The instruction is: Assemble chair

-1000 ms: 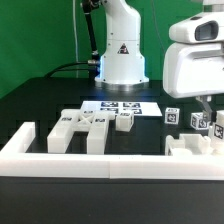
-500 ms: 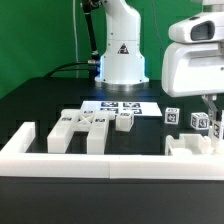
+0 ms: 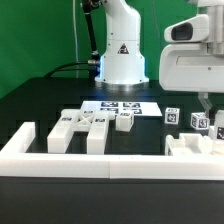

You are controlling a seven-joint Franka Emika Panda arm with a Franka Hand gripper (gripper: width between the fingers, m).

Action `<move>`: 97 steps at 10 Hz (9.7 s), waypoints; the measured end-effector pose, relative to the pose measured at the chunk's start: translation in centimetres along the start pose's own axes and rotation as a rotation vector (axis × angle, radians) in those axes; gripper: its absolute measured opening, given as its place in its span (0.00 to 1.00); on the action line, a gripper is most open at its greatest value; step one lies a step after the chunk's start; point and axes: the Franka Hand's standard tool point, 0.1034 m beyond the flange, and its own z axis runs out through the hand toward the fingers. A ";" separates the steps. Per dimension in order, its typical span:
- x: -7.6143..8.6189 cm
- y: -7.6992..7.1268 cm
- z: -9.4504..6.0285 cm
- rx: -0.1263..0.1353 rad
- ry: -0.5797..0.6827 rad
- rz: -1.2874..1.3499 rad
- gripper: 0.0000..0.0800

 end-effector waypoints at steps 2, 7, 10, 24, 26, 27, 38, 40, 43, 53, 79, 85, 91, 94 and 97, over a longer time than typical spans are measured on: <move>0.1 0.1 0.0 0.001 0.001 0.168 0.36; 0.1 0.1 0.0 0.002 0.002 0.537 0.36; 0.1 0.1 0.1 0.003 0.003 0.583 0.36; -0.6 -0.5 0.0 -0.021 0.002 -0.511 0.81; -0.6 -0.6 0.1 -0.027 0.004 -0.629 0.81; -0.5 -0.5 0.1 -0.034 0.013 -0.713 0.81; -0.2 -0.3 0.2 -0.031 0.022 -0.343 0.36; -0.1 -0.2 0.2 -0.020 0.025 -0.180 0.36; 0.0 0.0 0.2 -0.006 0.026 0.182 0.36; -0.1 0.0 0.3 0.005 0.009 0.435 0.78; -0.1 -0.1 0.6 0.022 0.010 0.357 0.36; -0.3 -0.2 0.7 0.023 0.004 0.648 0.37; -0.7 -0.3 0.8 0.009 -0.002 0.252 0.81; -0.8 -0.4 0.9 0.009 -0.002 0.003 0.81; -0.7 -0.3 0.8 0.009 -0.001 -0.208 0.81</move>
Offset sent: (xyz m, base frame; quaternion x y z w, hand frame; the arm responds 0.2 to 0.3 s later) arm -0.0015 -0.0016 0.0005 -0.0052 0.0068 0.2485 0.9686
